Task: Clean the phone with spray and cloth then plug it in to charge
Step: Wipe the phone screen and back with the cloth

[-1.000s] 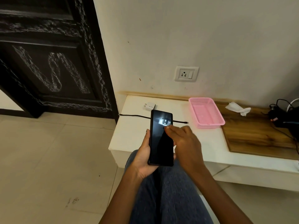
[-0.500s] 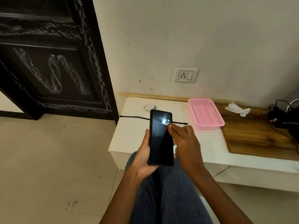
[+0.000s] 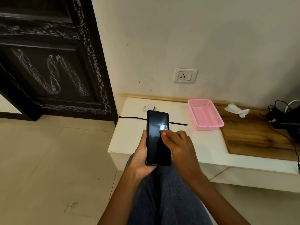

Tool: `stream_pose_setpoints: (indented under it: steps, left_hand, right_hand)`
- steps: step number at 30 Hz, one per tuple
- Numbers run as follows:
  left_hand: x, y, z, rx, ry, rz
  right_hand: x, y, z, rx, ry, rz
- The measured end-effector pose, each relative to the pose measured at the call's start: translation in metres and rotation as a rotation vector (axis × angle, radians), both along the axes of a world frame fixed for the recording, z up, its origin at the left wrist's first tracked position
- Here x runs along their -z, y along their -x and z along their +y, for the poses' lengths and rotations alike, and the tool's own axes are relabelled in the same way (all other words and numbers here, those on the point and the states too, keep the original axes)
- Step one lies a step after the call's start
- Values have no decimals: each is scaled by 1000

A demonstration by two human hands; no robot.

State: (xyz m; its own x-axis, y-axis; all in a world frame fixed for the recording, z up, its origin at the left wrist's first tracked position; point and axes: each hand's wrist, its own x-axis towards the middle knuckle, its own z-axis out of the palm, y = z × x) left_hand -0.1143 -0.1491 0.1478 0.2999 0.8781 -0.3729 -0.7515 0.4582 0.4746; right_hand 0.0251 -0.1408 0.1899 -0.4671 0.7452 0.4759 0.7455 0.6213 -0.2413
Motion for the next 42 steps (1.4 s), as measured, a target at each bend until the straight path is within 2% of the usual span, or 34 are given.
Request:
stream_pose_setpoints:
  steps: [7, 15, 23, 31, 35, 39, 42]
  left_hand:
    - [0, -5, -3, 24, 1, -22]
    - [0, 5, 0, -2, -34, -2]
    - [-5, -8, -1, 19, -12, 0]
    - [-1, 1, -2, -38, 0, 25]
    - [-6, -6, -2, -27, 4, -18]
    - [-6, -7, -1, -20, 8, -15]
    - [-2, -1, -1, -31, 13, -2]
  right_hand:
    - [-6, 7, 18, 106, 22, 125]
    - [12, 2, -3, 22, 0, 74]
    - [-9, 6, 30, 107, -53, 108]
    - [15, 1, 1, 15, 140, 133]
    - [0, 4, 18, 52, 38, 199]
    - [-4, 6, 31, 37, -32, 130]
    - [7, 5, 19, 11, -45, 165]
